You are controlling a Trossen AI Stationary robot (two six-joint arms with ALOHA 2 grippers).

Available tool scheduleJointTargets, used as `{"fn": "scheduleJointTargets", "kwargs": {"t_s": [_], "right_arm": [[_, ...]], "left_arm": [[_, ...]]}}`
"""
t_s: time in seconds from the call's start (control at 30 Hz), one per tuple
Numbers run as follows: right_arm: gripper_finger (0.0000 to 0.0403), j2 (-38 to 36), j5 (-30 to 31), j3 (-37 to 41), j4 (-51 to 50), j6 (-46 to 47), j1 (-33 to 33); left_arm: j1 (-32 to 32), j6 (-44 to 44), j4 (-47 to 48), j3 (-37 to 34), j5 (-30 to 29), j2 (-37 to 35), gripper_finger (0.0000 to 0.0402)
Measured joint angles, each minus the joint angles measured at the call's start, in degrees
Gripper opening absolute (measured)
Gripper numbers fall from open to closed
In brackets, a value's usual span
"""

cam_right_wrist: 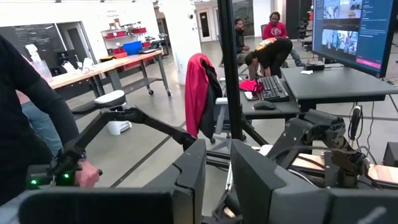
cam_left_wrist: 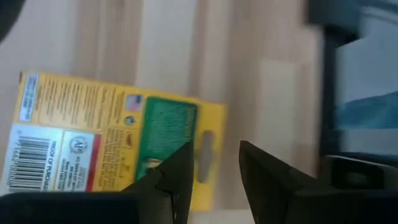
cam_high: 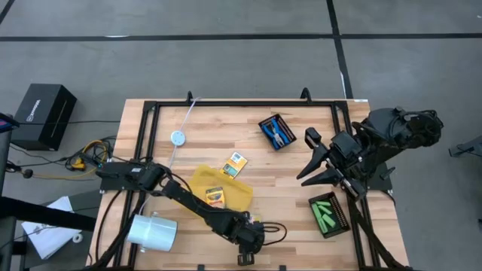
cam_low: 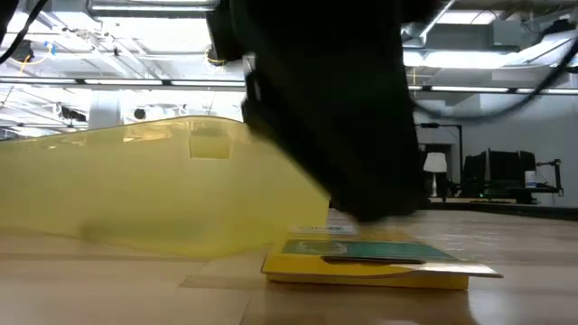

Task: Pick & Place School Supplies
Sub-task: Put the pack of crayon into the yellow bin

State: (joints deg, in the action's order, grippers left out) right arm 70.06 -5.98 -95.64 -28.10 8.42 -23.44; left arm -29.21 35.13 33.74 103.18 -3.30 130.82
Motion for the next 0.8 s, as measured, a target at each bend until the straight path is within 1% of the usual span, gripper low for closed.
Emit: {"fn": "scheduleJointTargets", "kwargs": {"t_s": [0.17,0.3,0.37,0.43,0.53,0.6,0.67,0.73,0.8], "right_arm": [[0.0068,-1.0,0.0,0.0,0.7,-0.9,0.0],[0.0068,-1.7,0.2,0.0,1.3,-1.7,0.2],[0.0068,-2.2,2.7,0.0,0.7,-2.9,0.7],[0.0068,-2.3,8.3,0.0,-0.8,-3.1,1.2],[0.0068,-2.0,19.0,0.0,-8.0,-1.3,3.4],[0.0068,-1.0,24.0,0.2,-15.1,2.6,6.4],[0.0068,0.5,25.5,0.7,-24.7,7.4,10.7],[0.0068,2.3,25.5,1.6,-32.3,10.7,15.3],[0.0068,2.9,23.9,4.3,-34.6,10.8,19.7]], "left_arm": [[0.0,-0.2,0.0,0.0,-0.9,-4.6,0.0122],[0.5,-1.8,0.1,0.0,-5.2,-9.4,0.0122],[1.1,-2.4,1.2,0.1,-8.5,-12.2,0.0122],[1.9,-3.0,3.1,0.1,-12.6,-14.6,0.0121],[3.5,-3.0,7.7,0.1,-19.2,-18.2,0.0115],[4.7,-2.9,11.2,0.1,-23.0,-20.9,0.0107],[6.3,-3.2,14.7,0.2,-25.6,-23.0,0.0099],[8.3,-3.3,20.0,0.2,-26.2,-24.8,0.0094],[10.8,-3.8,25.5,0.2,-26.2,-26.0,0.0093]]}}
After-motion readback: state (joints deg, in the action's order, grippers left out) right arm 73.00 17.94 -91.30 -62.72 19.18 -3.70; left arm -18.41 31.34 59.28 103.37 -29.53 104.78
